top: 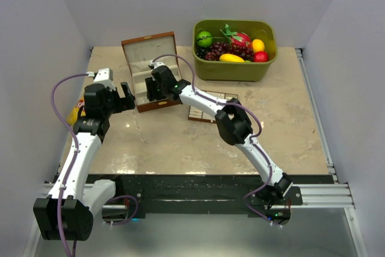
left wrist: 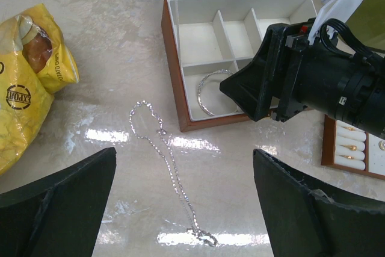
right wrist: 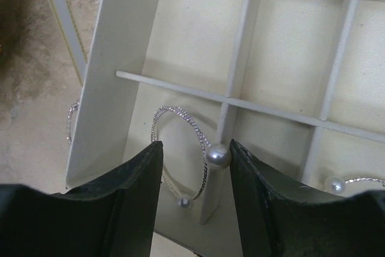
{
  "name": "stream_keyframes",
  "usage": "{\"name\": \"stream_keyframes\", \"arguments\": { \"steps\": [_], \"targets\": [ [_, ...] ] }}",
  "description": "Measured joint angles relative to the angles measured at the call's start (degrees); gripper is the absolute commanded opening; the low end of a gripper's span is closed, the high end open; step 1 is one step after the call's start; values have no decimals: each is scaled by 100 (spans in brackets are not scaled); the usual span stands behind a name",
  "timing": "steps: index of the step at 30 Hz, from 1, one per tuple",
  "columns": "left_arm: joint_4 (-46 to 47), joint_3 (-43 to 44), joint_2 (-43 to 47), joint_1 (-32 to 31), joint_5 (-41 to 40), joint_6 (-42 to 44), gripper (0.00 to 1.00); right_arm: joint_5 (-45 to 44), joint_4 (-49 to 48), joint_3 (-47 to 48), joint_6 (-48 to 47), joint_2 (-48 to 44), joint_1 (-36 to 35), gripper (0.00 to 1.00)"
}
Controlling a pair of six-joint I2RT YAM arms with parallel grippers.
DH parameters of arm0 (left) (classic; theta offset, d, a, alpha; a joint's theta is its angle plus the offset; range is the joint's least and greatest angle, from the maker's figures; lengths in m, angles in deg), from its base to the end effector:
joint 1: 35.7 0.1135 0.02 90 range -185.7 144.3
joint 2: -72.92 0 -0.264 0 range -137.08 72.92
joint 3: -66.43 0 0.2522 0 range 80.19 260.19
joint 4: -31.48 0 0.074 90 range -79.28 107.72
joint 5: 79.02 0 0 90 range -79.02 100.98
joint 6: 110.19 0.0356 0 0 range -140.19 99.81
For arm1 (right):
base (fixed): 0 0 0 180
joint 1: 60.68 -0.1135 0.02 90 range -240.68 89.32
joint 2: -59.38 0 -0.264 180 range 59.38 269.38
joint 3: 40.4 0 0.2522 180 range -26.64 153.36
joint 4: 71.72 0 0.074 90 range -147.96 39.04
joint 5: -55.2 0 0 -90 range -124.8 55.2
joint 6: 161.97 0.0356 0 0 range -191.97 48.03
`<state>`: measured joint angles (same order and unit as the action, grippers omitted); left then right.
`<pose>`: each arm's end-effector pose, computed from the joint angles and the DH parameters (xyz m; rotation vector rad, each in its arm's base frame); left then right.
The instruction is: Organize the mixed jewelry
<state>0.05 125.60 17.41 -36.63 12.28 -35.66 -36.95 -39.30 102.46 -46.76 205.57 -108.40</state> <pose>0.2191 -0.0044 0.2961 -0.2468 2.0465 -0.2006 0.3912 0.4283 0.1817 -0.4228 2.2365 0.6586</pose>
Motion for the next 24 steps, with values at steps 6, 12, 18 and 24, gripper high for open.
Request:
{"name": "stream_keyframes", "arguments": {
  "steps": [6,12,18,24],
  "targets": [
    [0,0,0,0,-2,2,100,-17,-2,0,-122,0,-98,52],
    [0,0,0,0,-2,0,100,-127,20,2,-208,0,-125,57],
    [0,0,0,0,-2,0,100,-557,114,17,-356,-55,-291,57],
    [0,0,-7,0,-2,2,100,-638,125,17,-428,-267,-330,56]
  ]
}}
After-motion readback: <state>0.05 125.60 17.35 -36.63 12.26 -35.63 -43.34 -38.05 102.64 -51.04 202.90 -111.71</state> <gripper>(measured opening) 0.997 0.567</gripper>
